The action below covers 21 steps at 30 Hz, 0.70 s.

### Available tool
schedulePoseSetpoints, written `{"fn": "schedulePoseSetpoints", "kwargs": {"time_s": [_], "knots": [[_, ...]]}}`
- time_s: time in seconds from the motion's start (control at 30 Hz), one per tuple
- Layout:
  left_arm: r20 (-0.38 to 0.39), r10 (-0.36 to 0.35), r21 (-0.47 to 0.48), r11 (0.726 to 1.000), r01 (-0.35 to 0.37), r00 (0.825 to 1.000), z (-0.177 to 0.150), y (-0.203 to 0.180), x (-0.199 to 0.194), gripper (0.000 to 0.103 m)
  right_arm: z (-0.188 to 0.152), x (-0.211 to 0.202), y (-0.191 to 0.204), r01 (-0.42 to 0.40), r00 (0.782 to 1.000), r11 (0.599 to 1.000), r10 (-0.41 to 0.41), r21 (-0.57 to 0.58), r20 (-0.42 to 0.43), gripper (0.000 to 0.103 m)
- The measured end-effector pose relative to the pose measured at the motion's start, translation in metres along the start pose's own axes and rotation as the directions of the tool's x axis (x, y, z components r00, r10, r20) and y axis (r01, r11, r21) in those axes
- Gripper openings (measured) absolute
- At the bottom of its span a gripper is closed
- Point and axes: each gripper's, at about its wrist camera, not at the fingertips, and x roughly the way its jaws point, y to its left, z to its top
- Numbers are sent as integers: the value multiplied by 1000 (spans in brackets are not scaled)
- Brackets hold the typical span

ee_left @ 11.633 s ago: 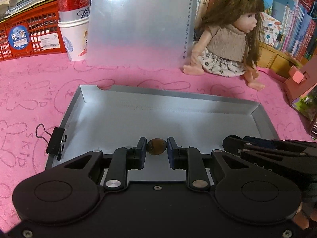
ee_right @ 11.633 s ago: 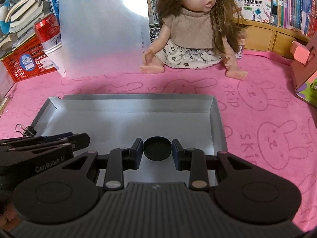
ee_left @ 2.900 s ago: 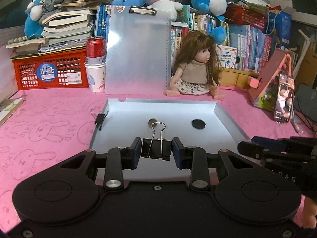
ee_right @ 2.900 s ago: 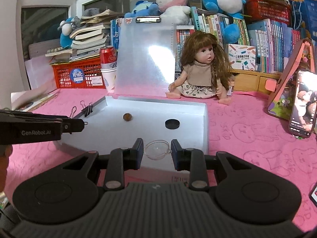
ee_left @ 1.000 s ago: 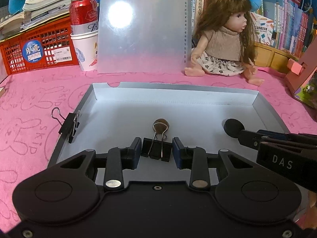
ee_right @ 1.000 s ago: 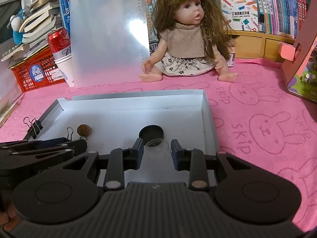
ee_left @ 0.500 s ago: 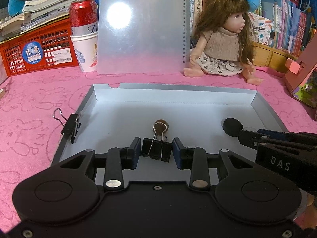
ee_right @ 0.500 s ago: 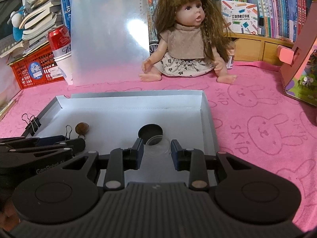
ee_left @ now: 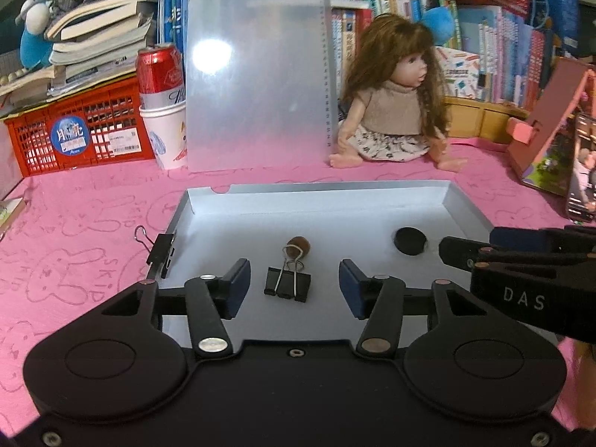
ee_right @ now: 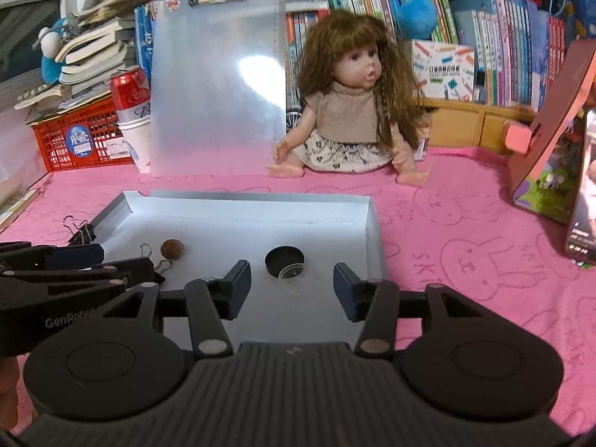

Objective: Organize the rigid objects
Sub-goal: 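Carry the binder clip and clear lid into the box and open both tools, then withdraw both open tools from the box back toward the table objects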

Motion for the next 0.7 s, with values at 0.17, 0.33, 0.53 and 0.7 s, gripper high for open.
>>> {"fn": "schedulePoseSetpoints", "kwargs": {"time_s": [0.17, 0.33, 0.53, 0.7], "knots": [[27, -27, 0, 1000, 27, 999, -6, 1, -22, 56, -2, -19, 7, 8, 1000, 999, -7, -35, 19, 74], [30, -47, -6, 999, 47, 998, -12, 4, -41, 57, -5, -38, 12, -3, 999, 999, 5, -52, 32, 77], [40, -58, -5, 998, 58, 998, -26, 7, -63, 57, -11, -57, 16, -17, 998, 997, 20, -69, 56, 80], [39, -60, -4, 998, 60, 997, -39, 12, -76, 57, -16, -69, 17, -22, 998, 997, 27, -77, 65, 81]]}}
